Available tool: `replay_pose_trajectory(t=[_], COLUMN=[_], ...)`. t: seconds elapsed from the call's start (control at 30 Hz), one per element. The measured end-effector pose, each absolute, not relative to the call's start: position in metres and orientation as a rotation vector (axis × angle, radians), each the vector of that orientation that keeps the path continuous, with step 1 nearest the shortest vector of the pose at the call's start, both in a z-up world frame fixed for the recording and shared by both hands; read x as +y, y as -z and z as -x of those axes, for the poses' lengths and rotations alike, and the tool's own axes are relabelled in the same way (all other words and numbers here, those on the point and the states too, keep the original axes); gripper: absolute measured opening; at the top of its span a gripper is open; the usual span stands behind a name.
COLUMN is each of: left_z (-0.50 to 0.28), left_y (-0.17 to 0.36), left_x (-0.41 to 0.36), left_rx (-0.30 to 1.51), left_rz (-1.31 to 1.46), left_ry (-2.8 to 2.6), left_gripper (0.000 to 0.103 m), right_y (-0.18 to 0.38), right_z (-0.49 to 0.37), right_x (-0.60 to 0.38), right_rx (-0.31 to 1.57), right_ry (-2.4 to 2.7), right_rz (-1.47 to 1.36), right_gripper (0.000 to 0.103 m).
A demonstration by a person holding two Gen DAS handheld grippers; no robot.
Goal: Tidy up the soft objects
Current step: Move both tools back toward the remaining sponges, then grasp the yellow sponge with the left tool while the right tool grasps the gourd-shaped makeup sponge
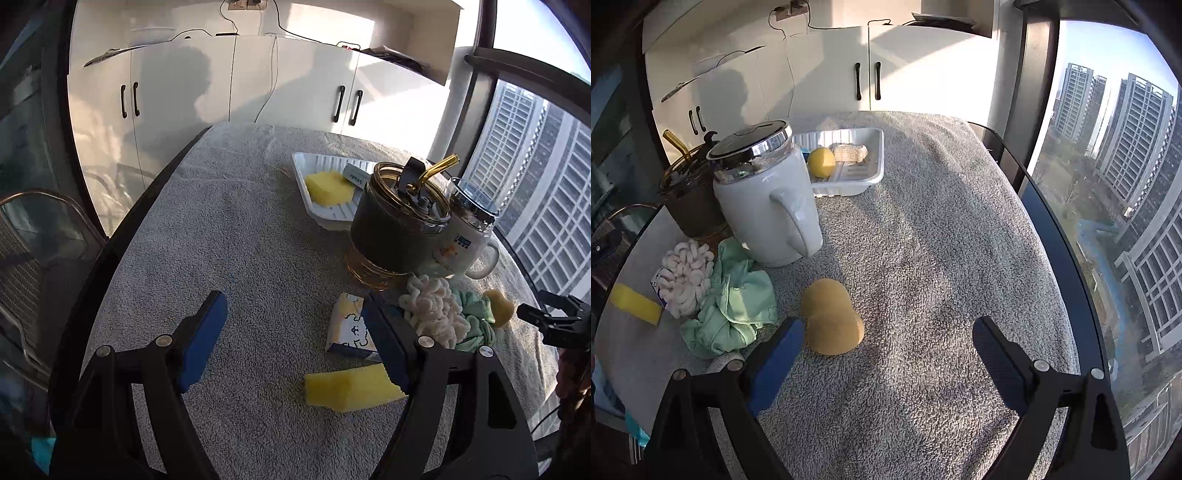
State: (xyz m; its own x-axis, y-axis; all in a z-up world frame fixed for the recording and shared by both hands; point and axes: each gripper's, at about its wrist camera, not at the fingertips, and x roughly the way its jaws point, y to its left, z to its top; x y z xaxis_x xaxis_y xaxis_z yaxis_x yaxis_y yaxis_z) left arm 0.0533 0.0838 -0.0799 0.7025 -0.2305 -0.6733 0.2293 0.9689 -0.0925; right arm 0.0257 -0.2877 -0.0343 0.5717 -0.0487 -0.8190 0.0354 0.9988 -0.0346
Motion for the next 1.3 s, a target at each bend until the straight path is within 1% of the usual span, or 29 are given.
replay_pose_trajectory(t=[0.2, 0.27, 0.37, 0.57, 0.73, 0.87, 0.97, 1.0, 1.03, 1.1, 1.13, 1.17, 1.23, 1.3], left_z=[-0.015, -0.013, -0.016, -0.009, 0.0, -0.005, -0.003, -0.001, -0.002, -0.001, 0.001, 0.002, 0.003, 0.005], left_y=[0.09, 0.092, 0.099, 0.118, 0.124, 0.13, 0.13, 0.131, 0.132, 0.133, 0.134, 0.134, 0.134, 0.133], left_x=[0.046, 0.043, 0.045, 0.044, 0.04, 0.041, 0.034, 0.032, 0.03, 0.025, 0.023, 0.022, 0.023, 0.026], left_rx=[0.72, 0.73, 0.843, 0.965, 0.955, 1.012, 1.007, 1.005, 1.0, 0.991, 0.987, 0.982, 0.976, 0.971], left_rz=[-0.174, -0.154, -0.078, -0.059, -0.022, 0.052, 0.035, 0.027, 0.018, 0.005, -0.005, -0.003, 0.017, 0.044], left_ry=[0.344, 0.362, 0.433, 0.445, 0.408, 0.345, 0.305, 0.29, 0.273, 0.244, 0.233, 0.228, 0.222, 0.215], left_gripper=[0.075, 0.075, 0.075, 0.075, 0.075, 0.075, 0.075, 0.075, 0.075, 0.075, 0.075, 0.075, 0.074, 0.068], right_y=[0.037, 0.04, 0.042, 0.04, 0.039, 0.043, 0.048, 0.05, 0.051, 0.055, 0.057, 0.059, 0.064, 0.067], right_z=[-0.019, -0.018, -0.016, -0.008, -0.004, -0.011, -0.019, -0.02, -0.023, -0.026, -0.028, -0.031, -0.034, -0.035], right_x=[-0.277, -0.276, -0.274, -0.276, -0.27, -0.265, -0.264, -0.263, -0.263, -0.261, -0.261, -0.26, -0.258, -0.256], right_rx=[0.961, 0.966, 0.974, 0.968, 0.951, 0.939, 0.943, 0.941, 0.944, 0.955, 0.964, 0.973, 0.988, 0.99], right_ry=[0.037, 0.036, 0.039, 0.025, 0.025, 0.031, 0.048, 0.043, 0.04, 0.028, 0.026, 0.022, 0.016, 0.007], right_rz=[0.028, 0.029, 0.033, 0.015, 0.042, 0.069, 0.087, 0.087, 0.087, 0.089, 0.091, 0.093, 0.099, 0.107], right_gripper=[0.095, 0.095, 0.095, 0.095, 0.095, 0.095, 0.095, 0.094, 0.091, 0.083, 0.077, 0.074, 0.071, 0.067])
